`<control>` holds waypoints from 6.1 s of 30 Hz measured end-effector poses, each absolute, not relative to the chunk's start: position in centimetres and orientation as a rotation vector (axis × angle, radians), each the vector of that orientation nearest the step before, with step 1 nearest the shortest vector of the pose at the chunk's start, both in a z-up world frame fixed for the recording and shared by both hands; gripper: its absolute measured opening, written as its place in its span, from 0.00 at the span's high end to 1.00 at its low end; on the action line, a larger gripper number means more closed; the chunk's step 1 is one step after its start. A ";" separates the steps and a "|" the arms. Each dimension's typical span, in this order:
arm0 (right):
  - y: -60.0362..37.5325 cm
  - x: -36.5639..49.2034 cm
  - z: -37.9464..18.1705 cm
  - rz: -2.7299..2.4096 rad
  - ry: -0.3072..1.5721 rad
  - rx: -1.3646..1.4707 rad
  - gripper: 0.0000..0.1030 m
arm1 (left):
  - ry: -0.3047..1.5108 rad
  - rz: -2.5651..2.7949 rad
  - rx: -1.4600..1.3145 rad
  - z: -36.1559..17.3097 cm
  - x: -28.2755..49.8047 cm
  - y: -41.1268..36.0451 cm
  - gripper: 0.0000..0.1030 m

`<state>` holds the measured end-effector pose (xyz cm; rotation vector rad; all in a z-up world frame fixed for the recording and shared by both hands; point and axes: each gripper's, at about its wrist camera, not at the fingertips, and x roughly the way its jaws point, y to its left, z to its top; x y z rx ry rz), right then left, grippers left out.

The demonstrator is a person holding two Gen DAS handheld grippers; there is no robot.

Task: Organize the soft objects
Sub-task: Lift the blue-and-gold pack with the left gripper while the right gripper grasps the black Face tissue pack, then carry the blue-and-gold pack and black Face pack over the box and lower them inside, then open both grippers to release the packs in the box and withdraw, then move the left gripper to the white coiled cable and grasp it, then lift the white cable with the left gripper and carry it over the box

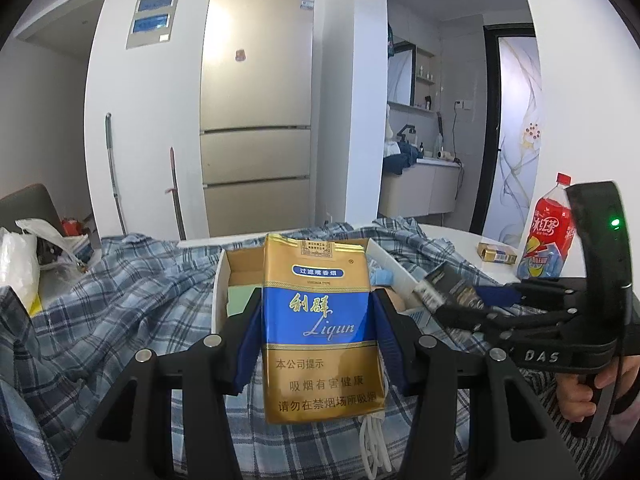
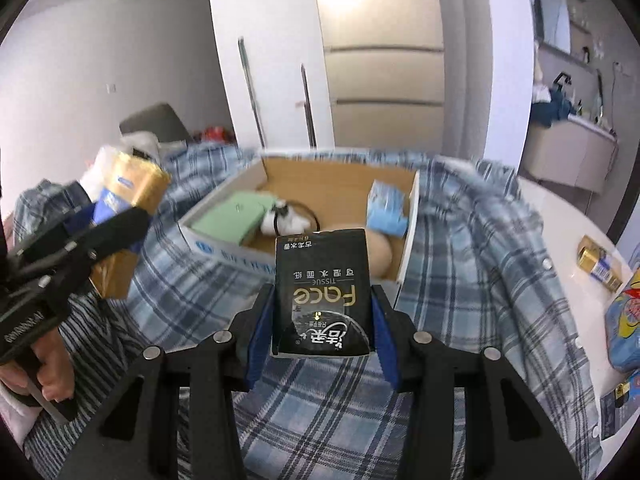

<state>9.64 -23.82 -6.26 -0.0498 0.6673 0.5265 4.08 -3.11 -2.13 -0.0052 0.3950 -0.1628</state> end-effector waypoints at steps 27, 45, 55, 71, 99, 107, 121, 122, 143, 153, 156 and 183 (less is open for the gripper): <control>-21.7 16.5 -1.3 0.332 0.527 0.020 0.56 | 0.357 -0.032 0.015 2.4 12.6 -4.0 0.48; -21.4 19.6 -8.8 0.406 0.876 0.047 0.53 | 0.594 -0.019 -0.045 -3.8 16.5 -0.8 0.48; -21.9 18.9 -7.1 0.352 0.778 0.059 0.34 | 0.700 -0.049 -0.100 -6.2 18.9 0.0 0.47; -22.5 18.5 -6.3 0.340 0.722 0.075 0.30 | 0.640 -0.024 -0.060 -5.4 17.5 -0.4 0.17; -26.4 5.2 2.0 0.314 0.207 0.054 0.00 | 0.185 -0.055 0.011 3.1 1.4 -2.9 0.00; -26.8 5.5 -1.5 0.333 0.259 0.038 0.00 | 0.242 -0.068 0.037 -0.9 1.9 -3.3 0.00; -27.3 4.8 -1.4 0.330 0.254 0.047 0.00 | 0.392 -0.159 0.071 -2.2 3.6 -4.4 0.04; -27.2 4.8 -1.4 0.336 0.259 0.047 0.00 | 0.433 -0.189 0.074 -2.5 4.1 -4.6 0.11; -26.2 5.9 -2.1 0.349 0.344 0.001 0.00 | 0.969 -0.343 0.140 -10.1 9.9 -8.0 0.78; -26.2 6.2 -2.3 0.351 0.359 0.004 0.00 | 0.693 -0.335 0.083 -6.1 6.3 -6.3 0.80; -26.2 6.3 -2.3 0.355 0.362 0.006 0.00 | 0.608 -0.314 0.079 -4.9 5.3 -5.9 0.80; -22.1 9.1 2.1 0.363 0.402 -0.081 0.58 | 0.396 -0.246 0.000 6.9 7.6 -4.5 0.80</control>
